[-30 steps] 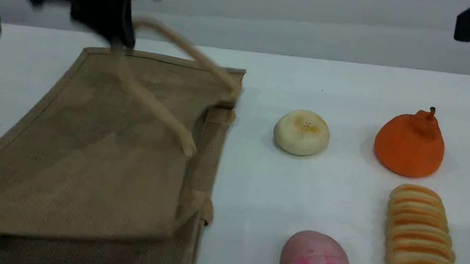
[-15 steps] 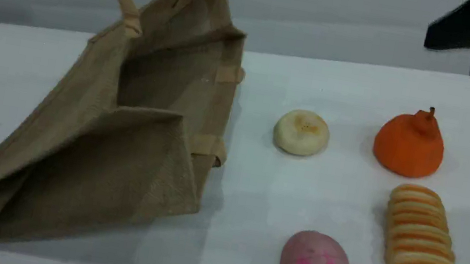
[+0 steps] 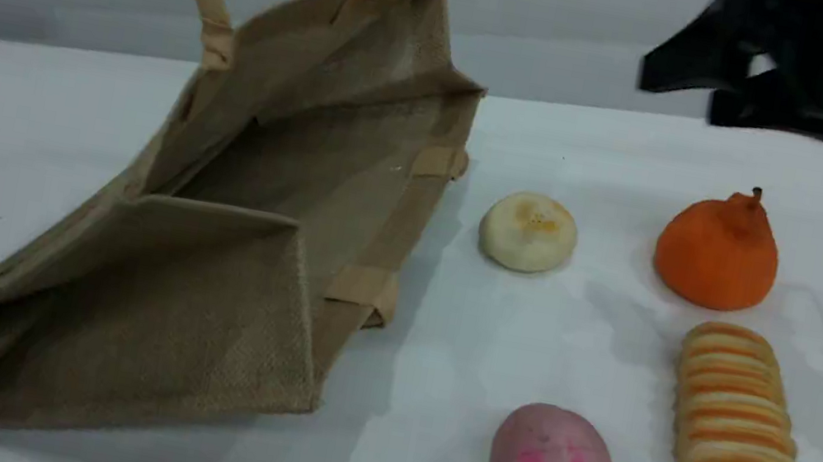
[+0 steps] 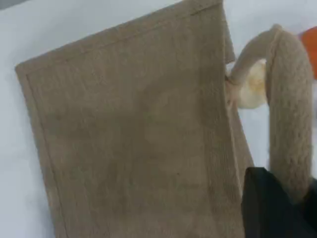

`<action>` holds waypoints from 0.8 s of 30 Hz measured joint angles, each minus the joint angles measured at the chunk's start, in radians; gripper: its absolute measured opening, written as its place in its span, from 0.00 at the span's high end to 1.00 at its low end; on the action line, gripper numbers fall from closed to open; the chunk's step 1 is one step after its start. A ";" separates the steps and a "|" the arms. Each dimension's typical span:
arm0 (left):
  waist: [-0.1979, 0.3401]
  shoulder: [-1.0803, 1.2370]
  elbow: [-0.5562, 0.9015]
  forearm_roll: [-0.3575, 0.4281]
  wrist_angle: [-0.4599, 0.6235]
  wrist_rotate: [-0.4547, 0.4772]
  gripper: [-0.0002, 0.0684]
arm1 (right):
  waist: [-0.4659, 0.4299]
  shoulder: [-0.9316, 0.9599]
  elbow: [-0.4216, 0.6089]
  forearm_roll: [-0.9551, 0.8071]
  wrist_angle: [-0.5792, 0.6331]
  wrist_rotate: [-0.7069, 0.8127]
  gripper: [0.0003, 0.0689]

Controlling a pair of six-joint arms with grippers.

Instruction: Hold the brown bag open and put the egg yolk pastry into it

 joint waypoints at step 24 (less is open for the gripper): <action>0.000 0.000 0.001 -0.048 -0.002 0.000 0.87 | 0.122 0.356 -0.277 0.000 -0.224 -0.025 0.28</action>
